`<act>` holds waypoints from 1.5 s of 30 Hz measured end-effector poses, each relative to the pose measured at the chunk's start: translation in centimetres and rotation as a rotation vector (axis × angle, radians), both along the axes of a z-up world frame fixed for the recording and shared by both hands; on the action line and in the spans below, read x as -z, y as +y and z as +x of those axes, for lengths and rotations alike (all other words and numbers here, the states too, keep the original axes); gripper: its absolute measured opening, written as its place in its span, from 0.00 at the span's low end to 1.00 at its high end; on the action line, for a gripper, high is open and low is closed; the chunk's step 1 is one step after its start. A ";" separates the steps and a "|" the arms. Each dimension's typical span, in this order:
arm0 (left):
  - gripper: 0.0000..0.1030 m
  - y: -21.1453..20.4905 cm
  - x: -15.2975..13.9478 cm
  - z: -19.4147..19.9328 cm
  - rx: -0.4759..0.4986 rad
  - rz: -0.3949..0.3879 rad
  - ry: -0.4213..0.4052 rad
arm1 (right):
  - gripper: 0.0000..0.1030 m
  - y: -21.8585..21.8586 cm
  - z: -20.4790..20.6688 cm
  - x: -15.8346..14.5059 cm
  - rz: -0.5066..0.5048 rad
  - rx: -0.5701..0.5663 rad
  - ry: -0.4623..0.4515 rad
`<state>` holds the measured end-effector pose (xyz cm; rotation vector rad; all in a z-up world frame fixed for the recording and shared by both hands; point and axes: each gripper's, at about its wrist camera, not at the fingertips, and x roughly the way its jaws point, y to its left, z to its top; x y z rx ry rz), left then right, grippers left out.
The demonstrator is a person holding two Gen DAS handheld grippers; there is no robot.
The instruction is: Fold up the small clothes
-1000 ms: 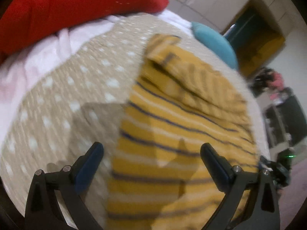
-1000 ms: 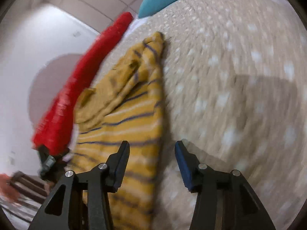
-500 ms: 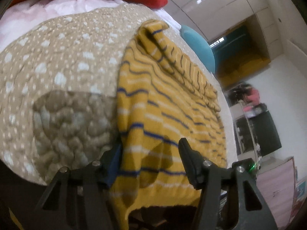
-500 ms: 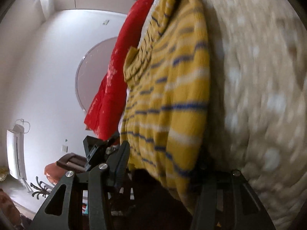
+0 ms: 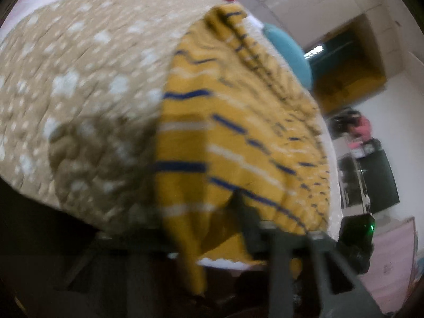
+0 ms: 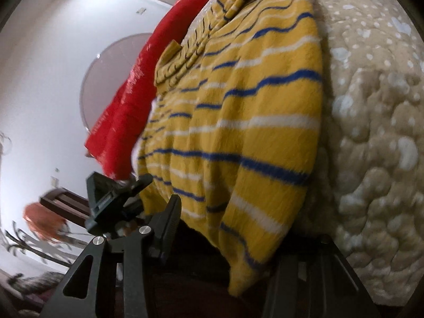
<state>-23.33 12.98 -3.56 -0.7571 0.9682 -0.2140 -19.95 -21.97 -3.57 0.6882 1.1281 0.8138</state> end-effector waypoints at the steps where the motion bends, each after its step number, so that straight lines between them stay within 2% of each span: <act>1: 0.15 0.4 0.3 -0.2 -0.006 -0.036 0.006 | 0.46 0.5 -0.2 0.1 -0.022 -0.010 -0.002; 2: 0.13 0.9 0.5 -0.2 -0.020 -0.080 0.021 | 0.40 0.8 -0.3 0.2 -0.046 -0.013 -0.005; 3: 0.11 1.1 0.5 -0.3 -0.024 -0.092 0.028 | 0.18 1.2 -0.5 0.3 -0.077 -0.013 -0.004; 4: 0.10 1.1 0.3 -0.2 -0.027 -0.092 0.036 | 0.11 1.5 -0.4 0.5 -0.102 -0.015 0.008; 8: 0.09 -0.1 -2.5 -0.6 -0.003 -0.014 0.017 | 0.10 0.5 -0.3 -0.5 -0.083 0.013 -0.012; 11: 0.09 -1.0 -5.7 -2.1 0.017 0.017 -0.049 | 0.09 -2.0 -1.3 -2.7 0.006 0.013 -0.059; 14: 0.06 -1.9 -8.5 -4.1 0.043 0.031 -0.112 | 0.09 -3.5 -3.6 -5.5 0.021 -0.015 -0.136; 17: 0.06 -2.9 -9.3 -5.5 0.076 0.050 -0.132 | 0.08 -4.2 -5.6 -6.2 0.014 -0.030 -0.149; 20: 0.06 -2.6 -8.3 -5.5 0.079 0.061 -0.098 | 0.08 -4.3 -6.6 -4.6 0.003 -0.030 -0.105; 22: 0.06 -2.0 -7.7 -4.6 0.067 0.031 -0.075 | 0.09 -4.1 -6.0 -3.9 0.022 -0.019 -0.082; 25: 0.06 -1.6 -8.8 -3.0 0.058 0.029 -0.121 | 0.09 -4.7 -4.7 -5.4 0.002 -0.019 -0.132; 30: 0.06 -0.8 -12.9 2.4 0.047 0.043 -0.218 | 0.09 -3.7 0.5 -10.7 -0.025 -0.015 -0.257; 35: 0.06 -0.6 -16.7 11.8 0.016 0.122 -0.276 | 0.09 -2.1 8.8 -15.1 -0.053 0.056 -0.351; 39: 0.06 -0.6 -17.0 19.8 -0.017 0.192 -0.240 | 0.09 -0.6 15.6 -15.5 -0.075 0.108 -0.330; 42: 0.06 -1.2 -15.1 25.2 0.001 0.222 -0.152 | 0.09 -0.2 20.0 -13.8 -0.112 0.152 -0.273; 45: 0.07 -1.2 -12.8 28.7 0.014 0.217 -0.078 | 0.10 -0.6 23.6 -11.6 -0.129 0.187 -0.195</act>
